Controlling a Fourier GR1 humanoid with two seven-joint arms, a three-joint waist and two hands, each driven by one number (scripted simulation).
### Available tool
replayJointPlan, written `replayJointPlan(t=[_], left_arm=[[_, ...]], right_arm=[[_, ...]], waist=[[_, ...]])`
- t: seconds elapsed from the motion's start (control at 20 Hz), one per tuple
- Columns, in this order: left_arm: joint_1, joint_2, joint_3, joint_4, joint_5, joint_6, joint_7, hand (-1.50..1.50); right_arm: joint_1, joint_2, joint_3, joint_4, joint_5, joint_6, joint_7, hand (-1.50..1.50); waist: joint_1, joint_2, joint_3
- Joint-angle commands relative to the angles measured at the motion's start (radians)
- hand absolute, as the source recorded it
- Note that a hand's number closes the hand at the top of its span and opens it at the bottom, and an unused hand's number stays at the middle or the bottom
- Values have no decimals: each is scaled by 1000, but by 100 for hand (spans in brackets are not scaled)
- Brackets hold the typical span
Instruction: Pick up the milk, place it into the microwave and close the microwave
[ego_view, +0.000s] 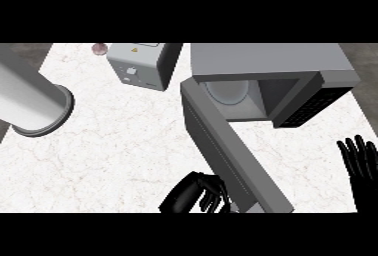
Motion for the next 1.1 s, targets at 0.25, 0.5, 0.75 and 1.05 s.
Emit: replayJointPlan(t=[0.25,0.5,0.75,1.05], left_arm=[[-290,-18,-206,213,237,257,4,150],[-402,-18,-196,254,341,301,34,150],[-460,-18,-111,228,449,399,-38,150],[-543,-18,-65,248,533,473,-133,-150]], right_arm=[[52,-46,19,-243,-122,69,153,-150],[31,-73,28,-288,-152,99,176,-150],[26,-88,26,-308,-171,118,179,-150],[-14,-103,14,-334,-227,121,206,-150]], waist=[[-56,11,-3],[-117,25,-5],[-156,40,-9],[-199,52,-8]])
